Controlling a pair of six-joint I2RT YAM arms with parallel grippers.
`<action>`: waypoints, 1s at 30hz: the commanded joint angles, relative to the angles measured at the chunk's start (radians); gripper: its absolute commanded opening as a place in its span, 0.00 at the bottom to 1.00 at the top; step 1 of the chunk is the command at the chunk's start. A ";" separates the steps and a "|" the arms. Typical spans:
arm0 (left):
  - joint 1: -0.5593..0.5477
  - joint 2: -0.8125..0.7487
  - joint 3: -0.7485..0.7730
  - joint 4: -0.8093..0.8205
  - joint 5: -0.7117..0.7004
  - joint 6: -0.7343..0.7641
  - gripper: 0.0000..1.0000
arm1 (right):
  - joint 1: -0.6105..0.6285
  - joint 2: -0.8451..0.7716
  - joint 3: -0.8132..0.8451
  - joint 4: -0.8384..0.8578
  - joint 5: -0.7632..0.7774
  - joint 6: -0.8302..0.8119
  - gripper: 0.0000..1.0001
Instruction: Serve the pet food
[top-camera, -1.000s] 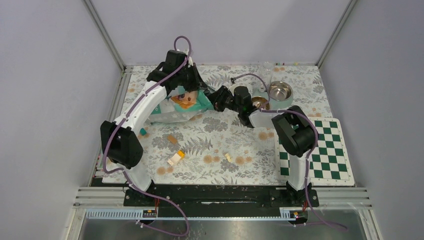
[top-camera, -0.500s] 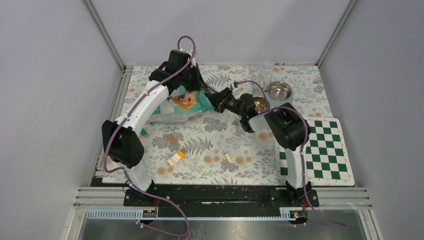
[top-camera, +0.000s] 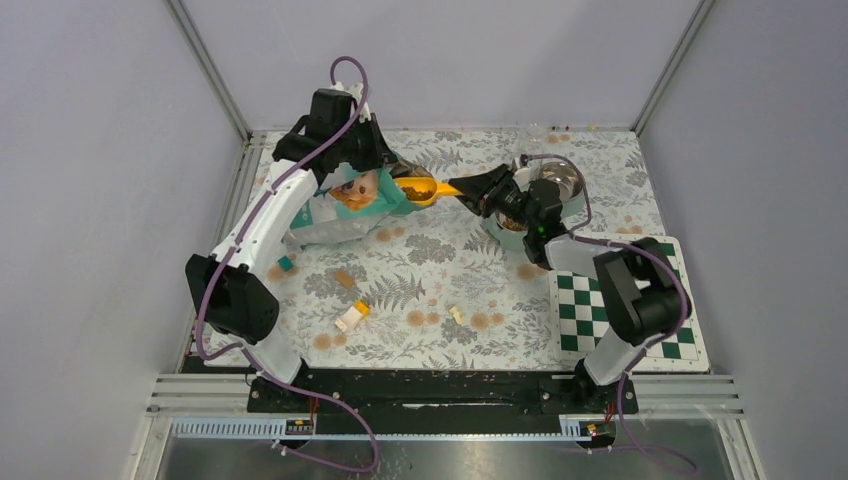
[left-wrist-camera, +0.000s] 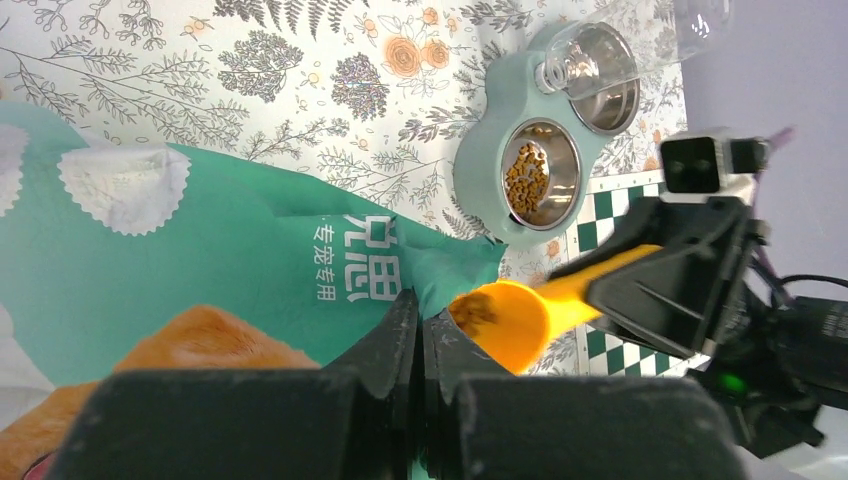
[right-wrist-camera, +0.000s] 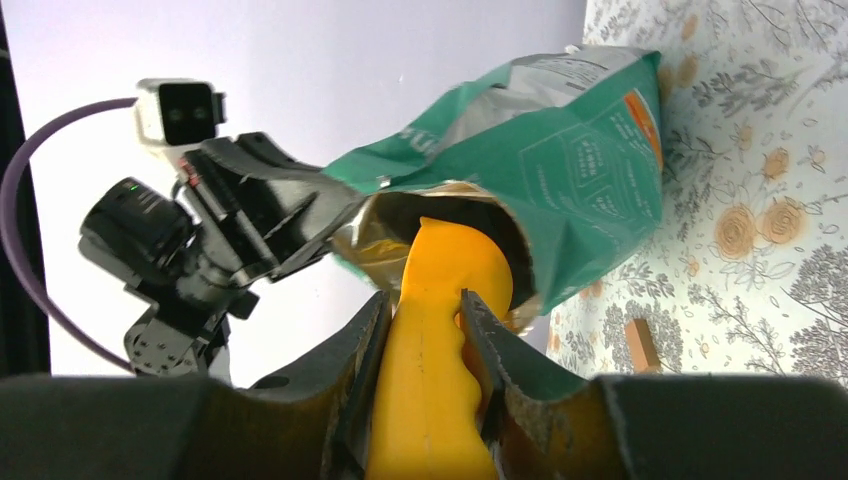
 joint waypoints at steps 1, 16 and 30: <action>0.007 -0.068 0.064 0.092 0.023 0.017 0.00 | -0.009 -0.148 -0.008 -0.123 -0.034 -0.070 0.00; 0.053 -0.100 0.076 0.088 0.028 0.017 0.00 | -0.068 -0.276 -0.010 -0.227 -0.021 -0.150 0.00; 0.096 -0.102 0.015 0.112 -0.006 -0.068 0.00 | -0.194 -0.282 -0.169 0.136 -0.043 0.077 0.00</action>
